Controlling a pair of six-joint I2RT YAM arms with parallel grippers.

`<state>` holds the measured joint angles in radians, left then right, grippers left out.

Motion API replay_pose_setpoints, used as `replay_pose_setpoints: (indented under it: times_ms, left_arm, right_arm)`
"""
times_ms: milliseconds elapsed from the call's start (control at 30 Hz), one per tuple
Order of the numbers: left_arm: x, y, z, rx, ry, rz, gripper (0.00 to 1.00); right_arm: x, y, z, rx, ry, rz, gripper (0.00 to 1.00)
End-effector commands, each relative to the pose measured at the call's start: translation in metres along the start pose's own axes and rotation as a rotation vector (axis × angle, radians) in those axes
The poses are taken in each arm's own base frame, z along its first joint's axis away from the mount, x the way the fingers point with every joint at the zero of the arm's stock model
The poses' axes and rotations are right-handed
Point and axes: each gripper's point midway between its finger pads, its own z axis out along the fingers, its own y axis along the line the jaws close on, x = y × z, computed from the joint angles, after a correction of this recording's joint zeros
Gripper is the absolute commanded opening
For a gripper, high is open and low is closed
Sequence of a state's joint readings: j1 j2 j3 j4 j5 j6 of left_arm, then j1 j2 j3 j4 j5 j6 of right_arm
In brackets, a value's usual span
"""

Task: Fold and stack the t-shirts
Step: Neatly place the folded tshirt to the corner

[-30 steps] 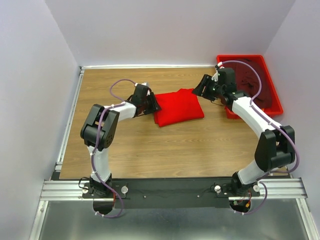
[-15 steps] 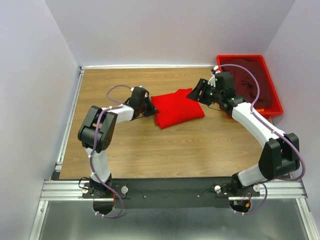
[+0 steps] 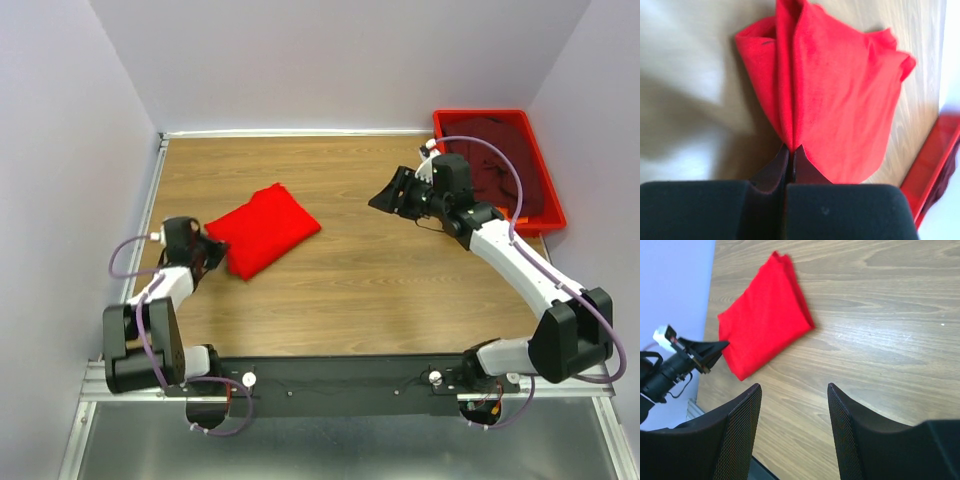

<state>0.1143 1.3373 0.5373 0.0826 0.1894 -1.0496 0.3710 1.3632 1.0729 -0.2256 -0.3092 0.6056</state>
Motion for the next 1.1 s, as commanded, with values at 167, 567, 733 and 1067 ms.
replay_pose_setpoints:
  times_ms: [167, 567, 733, 1067]
  left_arm:
    - [-0.056, 0.107, -0.058, -0.214, -0.234, -0.205, 0.00]
    - [-0.081, 0.171, -0.111, -0.355, -0.457, -0.480, 0.00]
    - [-0.094, 0.177, -0.141, -0.420, -0.620, -0.561, 0.00]
    - [-0.087, 0.185, -0.140, -0.447, -0.615, -0.603, 0.04]
  right_arm:
    - [0.017, 0.011, -0.006, -0.060, 0.043, -0.007, 0.62]
    - [0.029, 0.020, -0.008, -0.082, 0.062, -0.023, 0.62]
    - [0.034, 0.023, -0.010, -0.086, 0.067, -0.031, 0.62]
    - [0.042, 0.029, -0.010, -0.098, 0.082, -0.045, 0.62]
